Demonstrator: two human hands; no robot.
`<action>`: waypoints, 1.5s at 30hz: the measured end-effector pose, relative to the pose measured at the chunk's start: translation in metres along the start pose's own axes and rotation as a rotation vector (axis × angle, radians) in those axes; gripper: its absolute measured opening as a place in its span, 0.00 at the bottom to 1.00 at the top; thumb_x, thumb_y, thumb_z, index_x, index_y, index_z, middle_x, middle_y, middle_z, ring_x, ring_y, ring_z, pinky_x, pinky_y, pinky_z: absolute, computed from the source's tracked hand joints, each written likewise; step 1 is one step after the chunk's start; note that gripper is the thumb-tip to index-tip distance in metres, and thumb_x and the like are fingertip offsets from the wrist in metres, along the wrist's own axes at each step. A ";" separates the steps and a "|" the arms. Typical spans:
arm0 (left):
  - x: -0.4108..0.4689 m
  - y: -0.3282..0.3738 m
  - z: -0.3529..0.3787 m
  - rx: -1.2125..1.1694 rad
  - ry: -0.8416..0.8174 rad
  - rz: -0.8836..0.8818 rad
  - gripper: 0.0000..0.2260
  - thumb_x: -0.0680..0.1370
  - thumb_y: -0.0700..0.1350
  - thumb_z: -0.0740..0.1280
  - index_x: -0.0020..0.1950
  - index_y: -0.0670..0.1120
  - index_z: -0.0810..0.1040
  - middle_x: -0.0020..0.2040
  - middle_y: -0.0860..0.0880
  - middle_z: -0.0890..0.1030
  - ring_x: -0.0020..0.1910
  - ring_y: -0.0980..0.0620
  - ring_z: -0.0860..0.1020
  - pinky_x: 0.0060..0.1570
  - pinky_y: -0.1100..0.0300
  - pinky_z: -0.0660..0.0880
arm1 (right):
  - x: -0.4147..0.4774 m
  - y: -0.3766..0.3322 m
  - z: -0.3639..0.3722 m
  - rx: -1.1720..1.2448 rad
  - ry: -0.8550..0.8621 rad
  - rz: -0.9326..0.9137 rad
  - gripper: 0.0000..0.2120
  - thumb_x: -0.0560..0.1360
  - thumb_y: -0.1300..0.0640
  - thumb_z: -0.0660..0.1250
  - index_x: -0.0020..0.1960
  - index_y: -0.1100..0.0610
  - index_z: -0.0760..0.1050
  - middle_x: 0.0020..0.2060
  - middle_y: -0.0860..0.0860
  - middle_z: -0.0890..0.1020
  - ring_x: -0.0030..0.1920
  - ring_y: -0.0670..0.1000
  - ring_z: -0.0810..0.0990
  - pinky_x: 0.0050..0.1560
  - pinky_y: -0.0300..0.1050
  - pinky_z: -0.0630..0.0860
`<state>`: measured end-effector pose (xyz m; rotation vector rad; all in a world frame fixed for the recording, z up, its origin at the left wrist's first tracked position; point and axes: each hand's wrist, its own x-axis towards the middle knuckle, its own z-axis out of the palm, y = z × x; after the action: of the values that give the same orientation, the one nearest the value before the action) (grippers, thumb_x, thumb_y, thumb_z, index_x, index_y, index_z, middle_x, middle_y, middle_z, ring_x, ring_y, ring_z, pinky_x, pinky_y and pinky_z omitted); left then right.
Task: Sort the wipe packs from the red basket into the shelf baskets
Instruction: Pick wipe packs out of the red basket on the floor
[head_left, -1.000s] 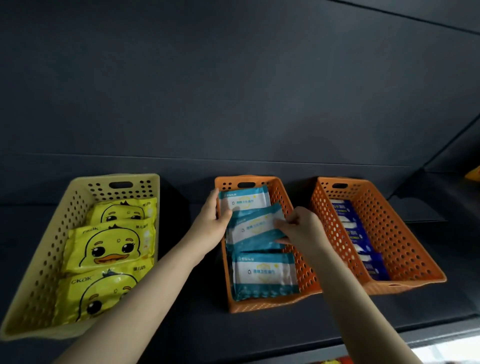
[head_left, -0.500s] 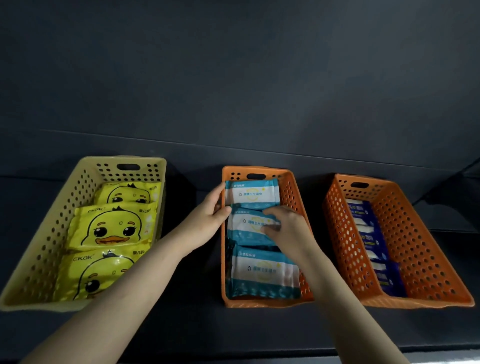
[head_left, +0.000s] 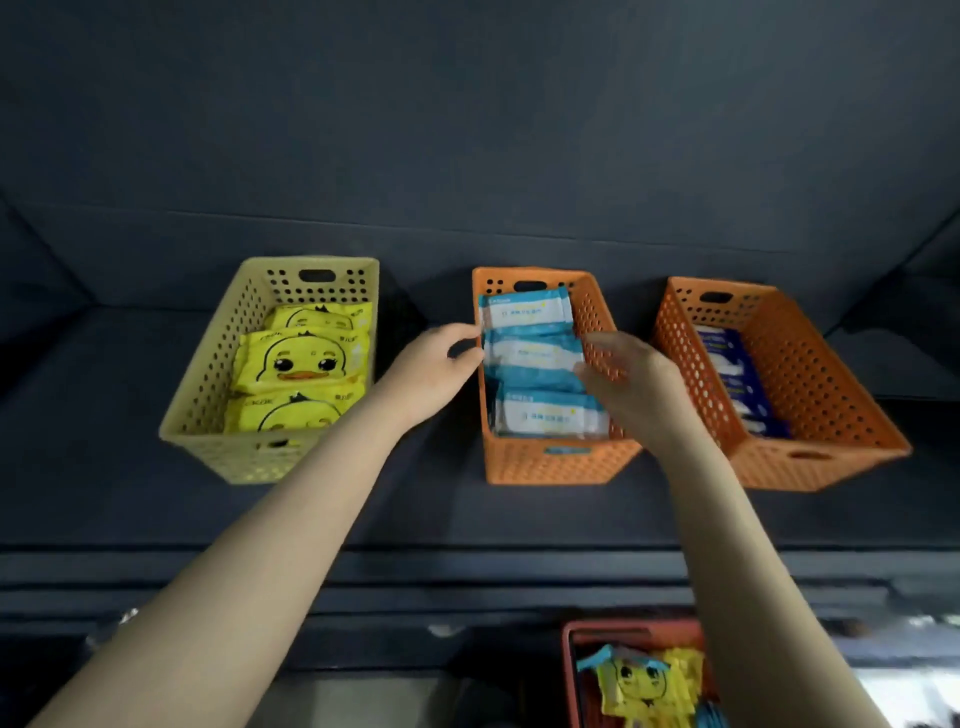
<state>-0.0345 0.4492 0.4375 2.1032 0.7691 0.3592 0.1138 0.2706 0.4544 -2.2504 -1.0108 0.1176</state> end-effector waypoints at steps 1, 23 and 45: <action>-0.023 0.001 -0.002 -0.008 0.022 0.033 0.16 0.81 0.48 0.62 0.69 0.52 0.73 0.69 0.51 0.74 0.62 0.52 0.76 0.58 0.60 0.71 | -0.024 0.000 -0.006 0.027 0.051 0.006 0.20 0.76 0.54 0.70 0.66 0.56 0.75 0.62 0.53 0.79 0.62 0.52 0.77 0.59 0.38 0.69; -0.387 -0.070 0.191 0.212 -0.412 0.187 0.16 0.80 0.45 0.64 0.68 0.47 0.74 0.67 0.51 0.74 0.64 0.52 0.73 0.63 0.56 0.71 | -0.492 0.127 -0.025 -0.044 0.010 0.570 0.21 0.71 0.63 0.73 0.64 0.62 0.76 0.59 0.60 0.80 0.58 0.61 0.79 0.54 0.45 0.72; -0.192 -0.165 0.586 0.153 -0.258 -0.210 0.31 0.78 0.48 0.68 0.78 0.47 0.59 0.78 0.46 0.60 0.77 0.48 0.59 0.75 0.51 0.58 | -0.361 0.570 0.122 0.367 -0.433 1.034 0.19 0.80 0.53 0.63 0.70 0.57 0.70 0.62 0.57 0.76 0.54 0.53 0.76 0.47 0.42 0.72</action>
<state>0.0458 0.0365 -0.0430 2.1303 0.8739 -0.0857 0.1839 -0.1909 -0.0478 -2.1980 0.1018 1.1563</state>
